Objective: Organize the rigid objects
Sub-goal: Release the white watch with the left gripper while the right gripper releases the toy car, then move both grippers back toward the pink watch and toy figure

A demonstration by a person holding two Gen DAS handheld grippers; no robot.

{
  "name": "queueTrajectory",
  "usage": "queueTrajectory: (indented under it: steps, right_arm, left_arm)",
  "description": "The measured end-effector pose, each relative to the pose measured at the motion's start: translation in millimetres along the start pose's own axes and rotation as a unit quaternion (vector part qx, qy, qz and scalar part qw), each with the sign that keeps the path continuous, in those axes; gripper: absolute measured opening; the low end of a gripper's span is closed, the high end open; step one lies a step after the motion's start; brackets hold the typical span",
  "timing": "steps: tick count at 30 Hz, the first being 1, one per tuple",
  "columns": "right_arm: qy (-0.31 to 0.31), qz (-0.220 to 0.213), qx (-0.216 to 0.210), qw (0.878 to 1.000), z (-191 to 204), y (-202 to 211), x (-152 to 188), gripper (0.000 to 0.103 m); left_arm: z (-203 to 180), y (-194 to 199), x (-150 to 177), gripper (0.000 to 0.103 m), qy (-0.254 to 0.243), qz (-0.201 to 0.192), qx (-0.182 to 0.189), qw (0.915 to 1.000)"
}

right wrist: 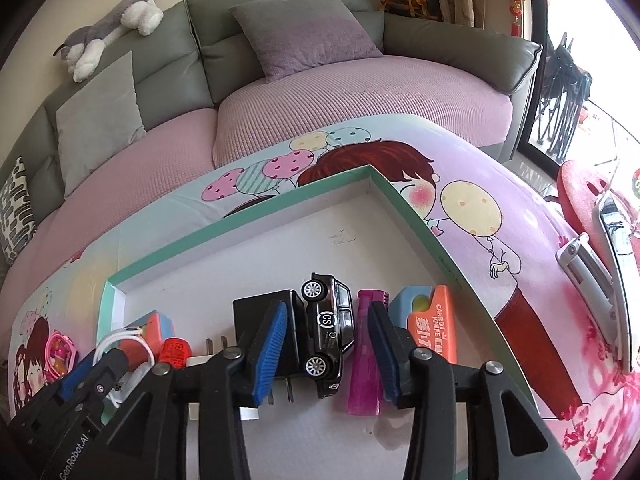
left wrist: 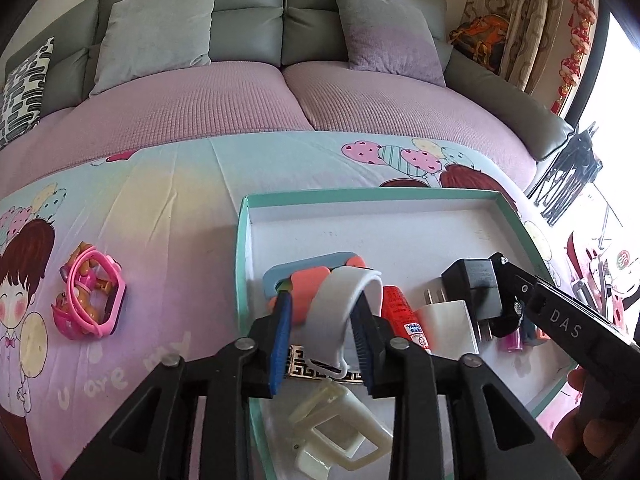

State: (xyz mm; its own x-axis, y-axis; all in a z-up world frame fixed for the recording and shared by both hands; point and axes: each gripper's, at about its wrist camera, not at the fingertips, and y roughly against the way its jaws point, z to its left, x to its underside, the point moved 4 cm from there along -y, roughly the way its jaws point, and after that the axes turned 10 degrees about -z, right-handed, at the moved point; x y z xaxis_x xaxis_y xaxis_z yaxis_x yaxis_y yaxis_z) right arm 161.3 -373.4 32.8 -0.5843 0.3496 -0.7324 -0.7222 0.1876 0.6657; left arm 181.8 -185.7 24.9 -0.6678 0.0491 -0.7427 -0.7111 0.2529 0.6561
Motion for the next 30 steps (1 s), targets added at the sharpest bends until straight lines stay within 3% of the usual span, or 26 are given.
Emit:
queueTrajectory:
  steps: [1, 6, 9, 14, 24, 27, 30]
  right_arm:
    - [0.0, -0.002, -0.002, 1.0, 1, 1, -1, 0.048]
    - [0.008, -0.019, -0.013, 1.0, 10, 10, -6, 0.048]
    - [0.015, -0.026, -0.024, 0.999, 18, 14, -8, 0.048]
    - [0.022, -0.02, -0.052, 0.998, 35, 15, -3, 0.048]
    - [0.058, -0.009, -0.095, 0.994, 76, 15, 10, 0.048]
    - [0.062, -0.004, -0.099, 0.993, 81, 14, 13, 0.053]
    - [0.068, -0.001, -0.102, 0.992, 85, 13, 15, 0.054]
  left_arm:
    - [1, 2, -1, 0.043, 0.0, -0.001, -0.002, 1.0]
    - [8, 18, -11, 0.045, 0.006, -0.022, -0.005, 0.9997]
    - [16, 28, -17, 0.052, 0.011, -0.037, -0.014, 0.9992]
    - [42, 39, -20, 0.059, 0.03, -0.051, -0.047, 0.9971]
    - [91, 38, -9, 0.062, 0.09, -0.036, -0.113, 0.9889]
    - [95, 37, -8, 0.063, 0.093, -0.034, -0.122, 0.9875]
    - [97, 35, -6, 0.079, 0.093, -0.03, -0.134, 0.9861]
